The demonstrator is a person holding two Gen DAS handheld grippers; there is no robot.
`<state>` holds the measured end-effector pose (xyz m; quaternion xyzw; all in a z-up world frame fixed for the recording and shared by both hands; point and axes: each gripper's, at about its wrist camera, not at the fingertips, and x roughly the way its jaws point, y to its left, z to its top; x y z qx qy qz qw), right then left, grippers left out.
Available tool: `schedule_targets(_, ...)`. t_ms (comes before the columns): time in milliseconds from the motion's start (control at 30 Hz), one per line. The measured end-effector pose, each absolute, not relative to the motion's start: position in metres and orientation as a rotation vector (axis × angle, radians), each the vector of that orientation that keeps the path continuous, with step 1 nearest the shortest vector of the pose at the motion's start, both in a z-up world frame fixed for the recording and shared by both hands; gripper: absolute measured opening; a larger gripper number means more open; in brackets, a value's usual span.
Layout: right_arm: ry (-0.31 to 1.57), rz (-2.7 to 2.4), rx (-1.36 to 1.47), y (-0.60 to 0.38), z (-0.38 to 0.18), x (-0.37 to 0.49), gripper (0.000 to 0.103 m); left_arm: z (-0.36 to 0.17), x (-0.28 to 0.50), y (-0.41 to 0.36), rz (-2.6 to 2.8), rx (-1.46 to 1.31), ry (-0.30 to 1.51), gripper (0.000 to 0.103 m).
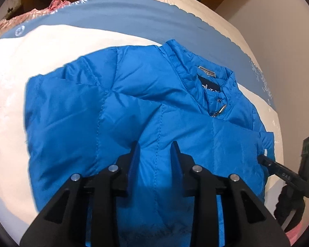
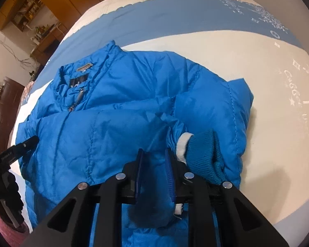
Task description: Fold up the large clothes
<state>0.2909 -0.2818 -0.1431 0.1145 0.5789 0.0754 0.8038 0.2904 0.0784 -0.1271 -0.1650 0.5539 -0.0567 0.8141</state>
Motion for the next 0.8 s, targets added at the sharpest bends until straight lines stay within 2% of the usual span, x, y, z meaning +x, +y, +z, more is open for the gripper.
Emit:
schedule_targets(100,1.208,0.189,0.251,-0.281,-0.122,0.274,0.028,-0.111,0.272,0.072,-0.137,-0.309,1.153,0.037)
schedule_targets(233,1.192,0.257,0.215,-0.267,-0.105,0.243,0.028,-0.105,0.243,0.046,-0.171,-0.203,1.144,0.037)
schedule_targets(467,1.265,0.238,0.133,-0.243,-0.152,0.244,0.027,-0.15,0.238,0.03,-0.157,-0.102,1.201,0.038)
schedule_targets(600,1.232,0.222,0.084,-0.234,-0.155,0.243,0.028,-0.151,0.24,0.036,-0.146,-0.151,1.204,0.039)
schedule_targets(700,1.244,0.239,0.158,-0.248,-0.148,0.238,0.028,-0.137,0.232,0.043,-0.129,-0.179,1.215,0.039)
schedule_targets(733,1.241,0.243,0.184,-0.253,-0.142,0.232,0.029,-0.129,0.226,0.046,-0.127,-0.182,1.205,0.043)
schedule_targets(767,1.217,0.255,0.204,-0.259,-0.131,0.222,0.029,-0.116,0.215,0.052,-0.126,-0.178,1.179,0.051)
schedule_targets(800,1.187,0.266,0.197,-0.264,-0.119,0.211,0.033,-0.104,0.202,0.059,-0.12,-0.165,1.155,0.056)
